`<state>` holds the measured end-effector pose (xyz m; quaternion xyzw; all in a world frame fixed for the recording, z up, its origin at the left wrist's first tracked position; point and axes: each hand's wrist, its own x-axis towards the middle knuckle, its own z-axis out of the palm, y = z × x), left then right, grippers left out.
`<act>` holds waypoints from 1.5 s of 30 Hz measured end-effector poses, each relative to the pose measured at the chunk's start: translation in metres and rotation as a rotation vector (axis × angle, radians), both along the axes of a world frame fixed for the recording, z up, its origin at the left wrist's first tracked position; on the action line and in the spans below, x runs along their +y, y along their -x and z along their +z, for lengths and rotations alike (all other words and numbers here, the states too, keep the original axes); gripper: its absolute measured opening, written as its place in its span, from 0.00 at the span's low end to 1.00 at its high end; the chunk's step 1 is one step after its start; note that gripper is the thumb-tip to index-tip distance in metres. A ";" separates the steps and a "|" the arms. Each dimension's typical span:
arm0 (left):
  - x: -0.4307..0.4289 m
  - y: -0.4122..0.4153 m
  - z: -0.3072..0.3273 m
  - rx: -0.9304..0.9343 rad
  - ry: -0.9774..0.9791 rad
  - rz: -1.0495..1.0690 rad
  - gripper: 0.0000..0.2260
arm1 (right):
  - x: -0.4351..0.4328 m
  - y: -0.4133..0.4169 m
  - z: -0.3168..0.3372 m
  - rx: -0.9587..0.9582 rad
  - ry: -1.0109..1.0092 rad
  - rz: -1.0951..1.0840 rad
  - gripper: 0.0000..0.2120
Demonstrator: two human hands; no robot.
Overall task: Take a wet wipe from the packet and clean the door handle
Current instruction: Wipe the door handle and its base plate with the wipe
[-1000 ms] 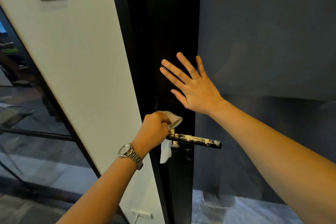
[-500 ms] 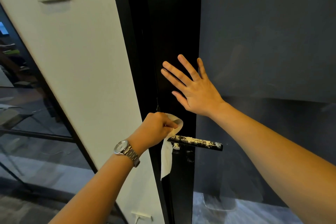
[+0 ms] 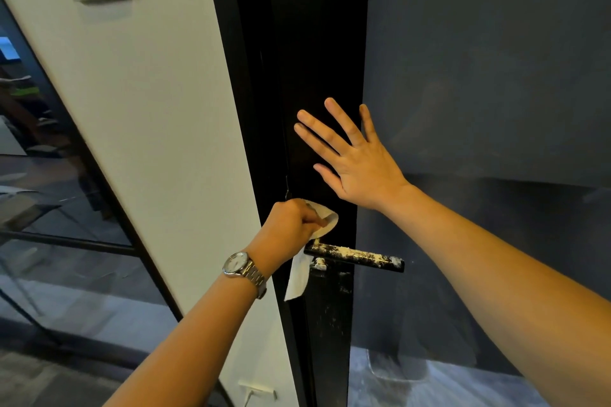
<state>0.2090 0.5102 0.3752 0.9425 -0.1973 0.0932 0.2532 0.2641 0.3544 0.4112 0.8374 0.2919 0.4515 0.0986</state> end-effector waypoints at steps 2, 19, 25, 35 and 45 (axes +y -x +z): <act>0.006 0.004 -0.001 0.001 -0.023 -0.026 0.09 | 0.000 0.000 0.000 -0.003 0.002 0.002 0.26; -0.010 0.007 0.000 -0.026 -0.173 -0.002 0.12 | -0.001 0.000 0.001 -0.014 -0.004 0.014 0.27; 0.005 0.021 0.000 0.065 -0.135 -0.070 0.11 | -0.001 0.000 0.000 -0.025 0.001 0.017 0.27; -0.002 0.011 0.011 0.097 -0.239 -0.136 0.10 | -0.002 -0.002 -0.001 -0.005 -0.009 0.056 0.26; -0.005 0.019 0.009 0.047 -0.131 -0.159 0.08 | -0.005 0.006 0.004 0.054 0.054 0.008 0.27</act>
